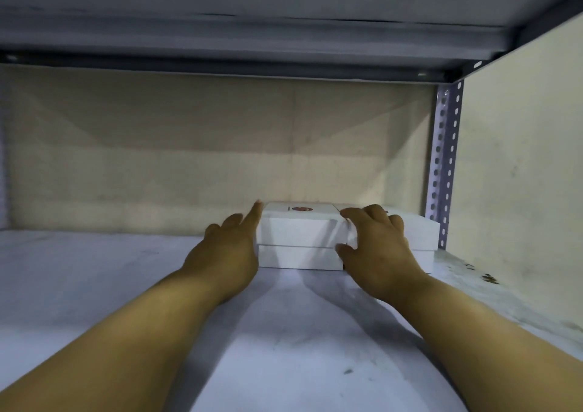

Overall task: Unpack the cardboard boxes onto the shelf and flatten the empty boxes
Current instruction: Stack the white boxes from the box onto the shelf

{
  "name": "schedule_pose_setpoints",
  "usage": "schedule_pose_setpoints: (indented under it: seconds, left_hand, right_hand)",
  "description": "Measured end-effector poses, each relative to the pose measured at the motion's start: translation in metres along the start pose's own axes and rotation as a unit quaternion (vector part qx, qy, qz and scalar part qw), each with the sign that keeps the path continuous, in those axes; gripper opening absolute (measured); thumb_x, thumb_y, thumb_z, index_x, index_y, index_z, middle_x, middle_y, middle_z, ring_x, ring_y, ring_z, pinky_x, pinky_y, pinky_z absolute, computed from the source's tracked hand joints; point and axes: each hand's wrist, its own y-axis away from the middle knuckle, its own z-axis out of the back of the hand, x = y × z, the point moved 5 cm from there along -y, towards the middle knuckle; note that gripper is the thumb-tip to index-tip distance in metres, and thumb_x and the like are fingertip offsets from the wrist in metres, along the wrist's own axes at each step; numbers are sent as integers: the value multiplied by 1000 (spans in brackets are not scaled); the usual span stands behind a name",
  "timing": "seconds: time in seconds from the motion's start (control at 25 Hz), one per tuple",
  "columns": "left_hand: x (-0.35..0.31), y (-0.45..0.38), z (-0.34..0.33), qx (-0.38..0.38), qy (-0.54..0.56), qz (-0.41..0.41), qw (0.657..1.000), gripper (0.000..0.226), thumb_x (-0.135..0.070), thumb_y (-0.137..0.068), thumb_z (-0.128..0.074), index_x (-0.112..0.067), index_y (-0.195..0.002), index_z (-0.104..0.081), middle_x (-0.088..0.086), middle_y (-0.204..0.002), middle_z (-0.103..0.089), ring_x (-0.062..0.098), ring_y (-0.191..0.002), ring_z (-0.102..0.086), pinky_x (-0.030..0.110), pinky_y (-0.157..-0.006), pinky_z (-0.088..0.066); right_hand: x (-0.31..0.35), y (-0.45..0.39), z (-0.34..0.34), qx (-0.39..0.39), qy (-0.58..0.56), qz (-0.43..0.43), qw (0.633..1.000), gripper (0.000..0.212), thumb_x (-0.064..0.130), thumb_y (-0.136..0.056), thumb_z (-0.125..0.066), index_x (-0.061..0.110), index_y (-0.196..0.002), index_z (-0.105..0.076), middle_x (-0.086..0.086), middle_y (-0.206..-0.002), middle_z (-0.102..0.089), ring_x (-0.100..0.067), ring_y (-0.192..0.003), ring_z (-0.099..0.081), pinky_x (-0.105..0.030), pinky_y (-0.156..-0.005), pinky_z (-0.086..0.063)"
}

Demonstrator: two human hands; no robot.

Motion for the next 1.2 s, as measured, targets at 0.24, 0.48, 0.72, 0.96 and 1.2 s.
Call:
schedule_pose_setpoints:
  seconds: [0.24,0.48,0.72,0.96,1.2]
  left_hand:
    - [-8,12,11,-69,20,11,997,31,-33,-95,-52,-23,-124,-53,0,-126,-49,21,-111,-51,32,-91,-45]
    - [-6,36,30,-105,89,45,989,16,-33,-94,-55,-26,-107,-61,-9,-110,-59,11,-94,-56,23,-77,-39]
    - [10,79,65,-155,131,45,978,5,-30,-91,-60,-30,-89,-65,-19,-90,-63,0,-78,-58,19,-63,-44]
    - [37,139,112,-191,131,45,972,9,-32,-89,-64,-32,-79,-64,-20,-79,-64,-6,-74,-57,6,-57,-39]
    - [83,213,150,-205,98,54,972,10,-28,-87,-65,-32,-79,-63,-18,-84,-66,-2,-81,-59,6,-59,-42]
  right_hand:
    - [-2,5,7,-23,-74,-3,997,21,28,-91,-61,21,-110,-57,3,-97,-57,-20,-100,-51,-31,-84,-44]
    - [12,15,16,-2,-113,-9,994,17,34,-90,-63,23,-82,-54,11,-71,-55,-7,-69,-52,-26,-64,-40]
    - [46,33,19,37,-213,-4,976,20,35,-89,-64,22,-75,-57,10,-64,-54,-7,-60,-50,-24,-56,-39]
    - [107,60,34,56,-314,67,945,21,34,-86,-68,19,-73,-63,5,-70,-66,-15,-69,-62,-34,-68,-53]
    - [182,103,25,127,-393,128,902,21,32,-86,-69,13,-76,-65,2,-69,-68,-15,-68,-64,-29,-68,-53]
